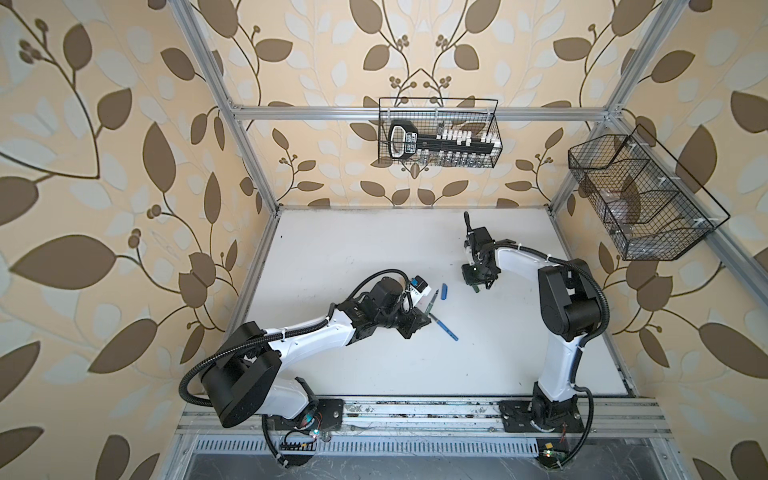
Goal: Insert the pens into the pen caps
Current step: 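Move the right gripper over the green cap while the left gripper holds the pen upright, then close the right gripper on the green cap and lift it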
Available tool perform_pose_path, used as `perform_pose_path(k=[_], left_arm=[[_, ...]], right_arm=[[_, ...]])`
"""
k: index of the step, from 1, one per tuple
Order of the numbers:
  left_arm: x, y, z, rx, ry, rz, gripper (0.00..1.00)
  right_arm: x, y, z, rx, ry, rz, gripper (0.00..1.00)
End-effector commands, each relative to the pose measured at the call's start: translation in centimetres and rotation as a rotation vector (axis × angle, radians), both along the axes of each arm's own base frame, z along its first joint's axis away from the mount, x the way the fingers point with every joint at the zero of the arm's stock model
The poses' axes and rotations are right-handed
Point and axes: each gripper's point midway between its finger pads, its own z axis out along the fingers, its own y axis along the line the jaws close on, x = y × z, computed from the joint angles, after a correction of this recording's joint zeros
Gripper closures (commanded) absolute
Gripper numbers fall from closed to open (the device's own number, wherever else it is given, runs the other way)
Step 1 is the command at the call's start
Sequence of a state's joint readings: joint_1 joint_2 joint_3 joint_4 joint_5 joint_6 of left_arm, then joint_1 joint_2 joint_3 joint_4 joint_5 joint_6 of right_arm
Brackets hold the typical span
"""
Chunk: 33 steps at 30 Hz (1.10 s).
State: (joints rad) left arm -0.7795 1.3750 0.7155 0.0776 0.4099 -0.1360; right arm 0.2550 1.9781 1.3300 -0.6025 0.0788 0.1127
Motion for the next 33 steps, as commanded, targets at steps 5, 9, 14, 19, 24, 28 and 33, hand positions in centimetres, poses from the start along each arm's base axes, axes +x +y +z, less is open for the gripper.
perform_pose_path(k=[5,9,14,19,24,28,33], left_arm=[[0.6,-1.0,2.1,-0.043,-0.055,-0.015,1.0],[0.6,-1.0,2.1,-0.045,-0.052,-0.016,1.0],[0.5,-1.3,2.0,-0.055,-0.044,-0.023,1.0],[0.4,-1.6,1.8,-0.05,-0.038,-0.03,1.0],[0.2,-2.1,1.8,-0.059,-0.032,-0.042,1.0],[-0.1,-2.5,2.1,-0.086,-0.016,-0.058,1.0],[-0.4,-2.8,2.5,-0.118,-0.005,-0.072,1.0]], right_arm=[[-2.5,-1.1,-0.9,-0.081,0.065,0.011,0.82],[-3.0,-0.8,0.2,-0.041,0.013,0.002,0.83],[-3.9,-0.5,1.8,0.018,-0.052,-0.007,0.83],[-4.6,0.2,3.8,0.135,-0.125,-0.018,0.83],[-5.0,1.3,6.4,0.295,-0.241,-0.022,0.84],[-5.7,2.8,9.0,0.457,-0.365,-0.01,0.85],[-6.8,4.1,12.1,0.644,-0.5,-0.016,0.87]])
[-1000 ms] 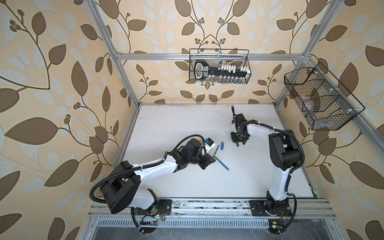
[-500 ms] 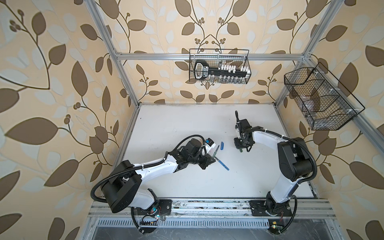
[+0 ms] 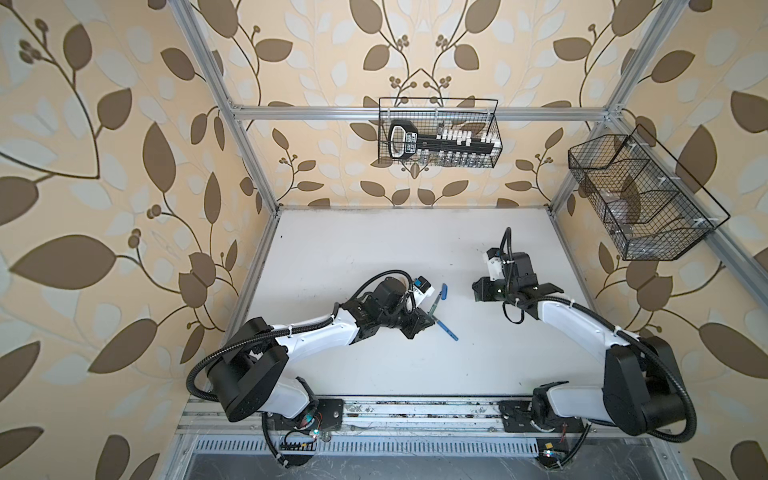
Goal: Insert the pens into the pen caps
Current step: 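Close the right gripper on the green cap and lift it, then carry the green cap toward the left gripper, above the pen nib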
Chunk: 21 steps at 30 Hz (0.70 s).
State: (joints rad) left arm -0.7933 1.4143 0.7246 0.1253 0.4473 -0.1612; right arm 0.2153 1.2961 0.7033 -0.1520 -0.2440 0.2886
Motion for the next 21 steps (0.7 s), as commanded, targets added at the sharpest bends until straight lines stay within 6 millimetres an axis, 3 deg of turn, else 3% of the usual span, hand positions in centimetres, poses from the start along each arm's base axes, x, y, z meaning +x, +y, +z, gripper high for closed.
perform_pose_path(k=[1,4,8,12,21], left_arm=[[-0.1,-1.6,2.6,-0.087,-0.025,-0.043,1.0],[-0.1,-1.6,2.7,-0.094,-0.024,-0.046,1.0],[-0.1,-1.7,2.6,-0.094,-0.019,-0.047,1.0],[-0.1,-1.8,2.5,-0.094,-0.015,-0.048,1.0],[-0.8,-1.9,3.9,-0.141,-0.02,-0.077,1.0]], right_arm=[[0.4,1.9,3.8,0.197,-0.141,0.017,0.88],[-0.1,1.9,4.7,0.239,-0.17,-0.006,0.89],[-0.3,0.7,4.2,0.171,-0.162,-0.04,0.87],[-0.4,1.4,5.2,0.221,-0.184,-0.014,0.87],[-2.7,4.2,12.4,0.46,-0.398,0.038,0.87]])
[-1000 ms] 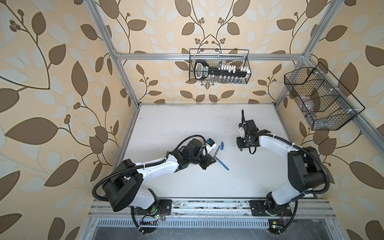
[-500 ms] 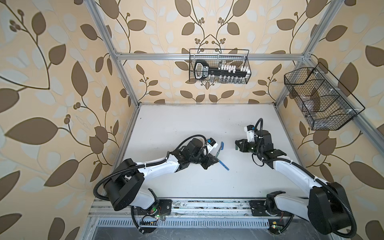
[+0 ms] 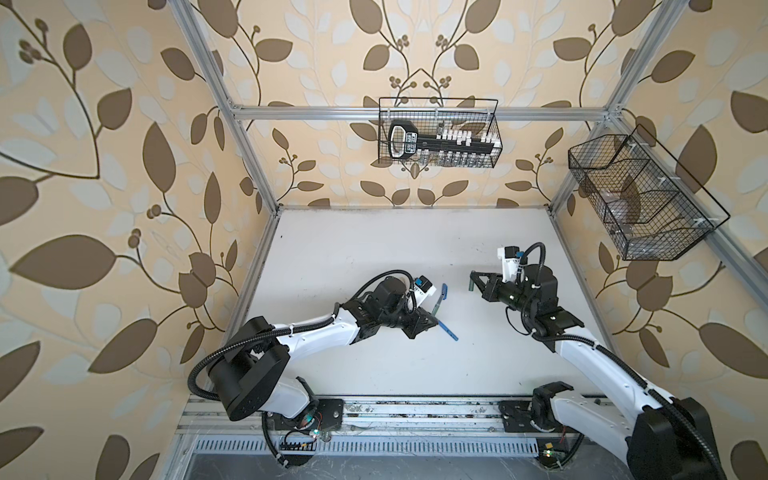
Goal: Insert the pens into the pen caps
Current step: 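Carry the green cap toward the left gripper, above the pen nib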
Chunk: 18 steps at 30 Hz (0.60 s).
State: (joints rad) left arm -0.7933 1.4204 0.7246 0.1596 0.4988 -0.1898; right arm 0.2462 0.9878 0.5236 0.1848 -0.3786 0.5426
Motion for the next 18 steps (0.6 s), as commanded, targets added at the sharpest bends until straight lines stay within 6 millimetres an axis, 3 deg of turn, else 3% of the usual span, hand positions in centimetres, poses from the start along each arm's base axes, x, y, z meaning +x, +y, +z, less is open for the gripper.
perform_pose_path(k=[1,6,10,18], left_arm=[[-0.5,-1.3,3.6,-0.109,-0.049,-0.054,1.0],[-0.2,-0.9,4.5,-0.114,-0.099,-0.031,1.0],[0.2,-0.2,4.6,-0.055,-0.218,0.031,1.0],[0.1,0.0,4.7,-0.042,-0.266,0.061,1.0]], right_arm=[[-1.1,1.7,3.7,0.107,-0.116,0.029,0.87],[-2.4,2.9,6.1,0.155,-0.205,0.034,0.87],[-2.7,3.5,6.6,0.208,-0.23,0.044,0.87],[-3.1,4.0,8.0,0.249,-0.267,0.055,0.87]])
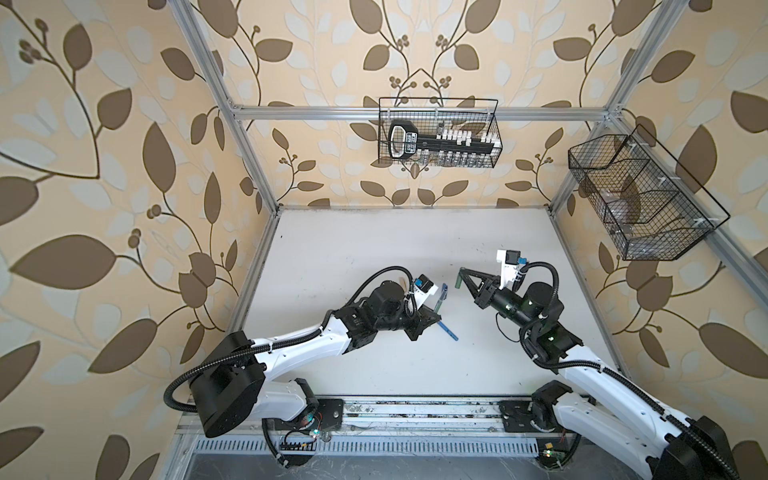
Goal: Insert the pens into the pen caps
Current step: 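Carry the green cap toward the left gripper, above the pen nib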
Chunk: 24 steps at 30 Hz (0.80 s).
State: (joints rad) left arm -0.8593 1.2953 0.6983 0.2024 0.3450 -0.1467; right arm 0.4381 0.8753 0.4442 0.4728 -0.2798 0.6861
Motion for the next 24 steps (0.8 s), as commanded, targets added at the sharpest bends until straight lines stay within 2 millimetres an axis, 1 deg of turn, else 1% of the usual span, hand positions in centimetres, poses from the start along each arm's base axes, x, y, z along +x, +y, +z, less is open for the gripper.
perform_pose_path(k=[1,7,19,24], left_arm=[[0.2,0.0,0.9,0.0,-0.078,0.014,1.0],[-0.2,-0.4,1.1,-0.003,-0.076,-0.004,1.0],[-0.9,-0.6,2.0,-0.029,-0.079,-0.028,1.0],[-1.1,-0.5,2.3,-0.037,-0.083,-0.032,1.0]], right_arm=[[-0.2,-0.2,1.8,0.056,-0.05,-0.012,0.87],[-0.8,0.1,2.7,0.081,-0.069,0.005,0.86],[-1.2,1.2,3.7,0.098,-0.091,0.031,0.86],[-0.9,1.7,3.3,0.089,-0.085,0.034,0.86]])
